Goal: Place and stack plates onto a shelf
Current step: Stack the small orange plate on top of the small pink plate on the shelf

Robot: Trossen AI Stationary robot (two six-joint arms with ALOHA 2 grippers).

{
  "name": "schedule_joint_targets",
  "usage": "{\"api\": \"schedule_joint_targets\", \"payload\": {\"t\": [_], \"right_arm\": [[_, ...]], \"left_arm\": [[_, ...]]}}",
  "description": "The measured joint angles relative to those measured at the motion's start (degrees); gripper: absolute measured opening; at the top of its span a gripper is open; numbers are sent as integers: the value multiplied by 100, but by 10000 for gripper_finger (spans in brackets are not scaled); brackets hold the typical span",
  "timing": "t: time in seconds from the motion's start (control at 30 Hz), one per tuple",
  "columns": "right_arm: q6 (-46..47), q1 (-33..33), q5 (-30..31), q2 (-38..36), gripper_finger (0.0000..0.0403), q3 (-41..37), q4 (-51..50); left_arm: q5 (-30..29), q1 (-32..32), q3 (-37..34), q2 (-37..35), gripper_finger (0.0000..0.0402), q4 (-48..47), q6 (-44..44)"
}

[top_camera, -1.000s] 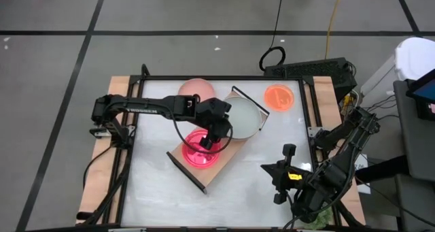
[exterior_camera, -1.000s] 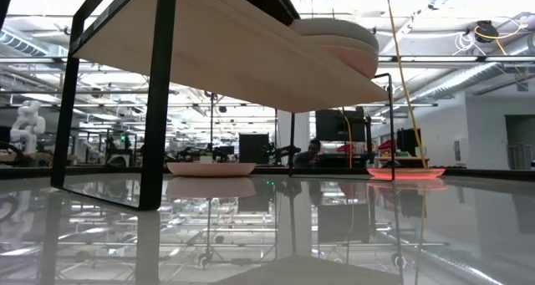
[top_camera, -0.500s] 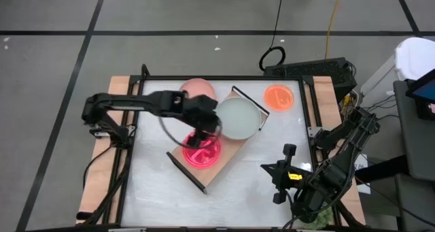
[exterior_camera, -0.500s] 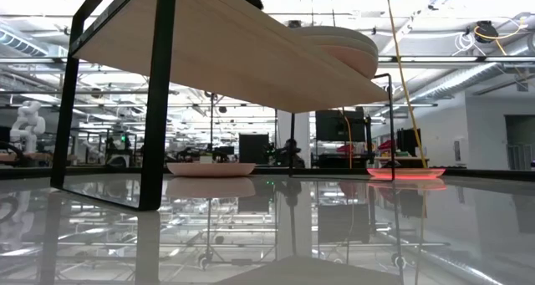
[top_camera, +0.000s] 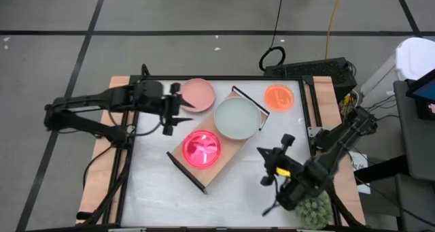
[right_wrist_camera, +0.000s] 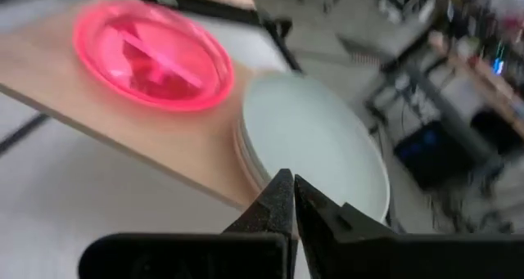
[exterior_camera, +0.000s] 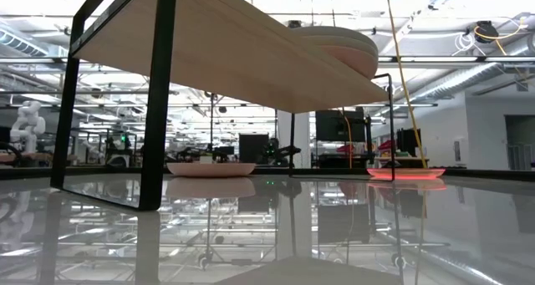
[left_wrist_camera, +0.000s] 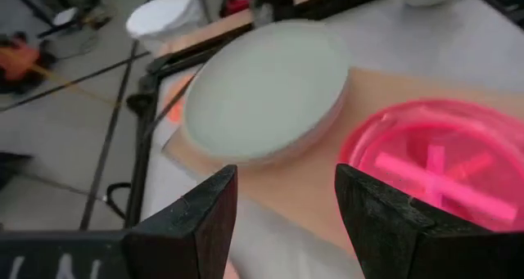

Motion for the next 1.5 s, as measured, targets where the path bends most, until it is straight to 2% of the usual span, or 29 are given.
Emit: {"api": "schedule_joint_targets", "payload": {"t": [0.13, 0.3, 0.47, 0.63, 0.77, 0.93, 1.07, 1.23, 1.5], "right_arm": [[-57, -416, -270, -111, 0, -9, -143], [-186, -851, -447, -685, 0, -9, -366], [-17, -1446, -603, -1541, 0, -272, -778], [-219, -2336, -1039, -2491, 0, -995, -678], [-693, -2970, -1380, -3181, 0, -1665, -109], [-1472, -3806, -1962, -3670, 0, -2453, 723], [-2084, -4626, -2594, -3788, 0, -3017, 1400], [-2958, -5560, -3838, -3787, 0, -3671, 2330], [-3706, -6477, -4636, -3742, 0, -4465, 3028]], "left_arm": [[-16, 248, -849, -589, 212, 580, -10], [-21, 404, -1615, -1064, 212, 1135, -122], [-21, 412, -1724, -1215, 212, 1346, -1], [-21, 409, -1689, -1213, 212, 1447, -21], [-21, 409, -1689, -1211, 212, 1434, -20], [-20, 409, -1689, -1211, 212, 1433, -13], [-20, 409, -1689, -1210, 212, 1433, 7], [-18, 409, -1683, -1209, 212, 1401, -18], [-18, 409, -1682, -1209, 212, 1208, -13]]}}
